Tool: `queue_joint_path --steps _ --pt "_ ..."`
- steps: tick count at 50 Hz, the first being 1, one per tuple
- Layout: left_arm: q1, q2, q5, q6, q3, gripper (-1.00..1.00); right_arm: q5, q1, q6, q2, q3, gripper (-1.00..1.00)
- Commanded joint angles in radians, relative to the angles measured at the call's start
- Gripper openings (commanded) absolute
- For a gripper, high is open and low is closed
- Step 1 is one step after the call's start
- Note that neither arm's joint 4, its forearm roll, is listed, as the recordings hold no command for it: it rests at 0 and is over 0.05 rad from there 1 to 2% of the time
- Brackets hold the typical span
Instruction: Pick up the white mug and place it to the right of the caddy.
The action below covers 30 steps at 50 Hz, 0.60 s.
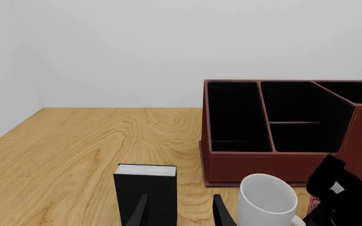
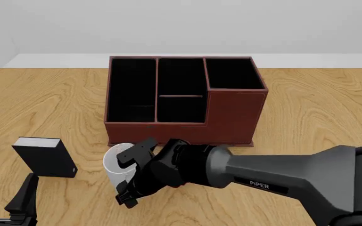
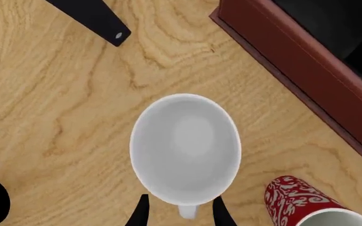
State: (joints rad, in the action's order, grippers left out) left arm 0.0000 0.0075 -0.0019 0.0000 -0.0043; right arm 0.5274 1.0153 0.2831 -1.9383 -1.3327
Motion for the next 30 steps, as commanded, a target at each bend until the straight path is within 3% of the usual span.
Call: queue_joint_path --steps 1,17,20,23,24,30 --pt "0.000 0.000 0.000 0.000 0.000 1.00 -0.004 -0.007 -0.008 -0.012 -0.001 -1.00" --pt "0.000 0.000 0.000 0.000 0.000 1.00 0.002 -0.014 -0.027 -0.021 -0.010 -1.00" --pt "0.000 0.000 0.000 0.000 0.000 1.00 0.011 -0.023 -0.059 -0.020 -0.017 -1.00" --pt "0.000 0.000 0.000 0.000 0.000 1.00 0.021 -0.055 -0.133 -0.003 -0.027 -1.00" --pt "0.000 0.000 0.000 0.000 0.000 1.00 0.021 -0.049 -0.121 -0.003 -0.027 -1.00" --pt "0.000 0.000 0.000 0.000 0.000 1.00 0.027 -0.066 -0.191 0.029 -0.027 -1.00"
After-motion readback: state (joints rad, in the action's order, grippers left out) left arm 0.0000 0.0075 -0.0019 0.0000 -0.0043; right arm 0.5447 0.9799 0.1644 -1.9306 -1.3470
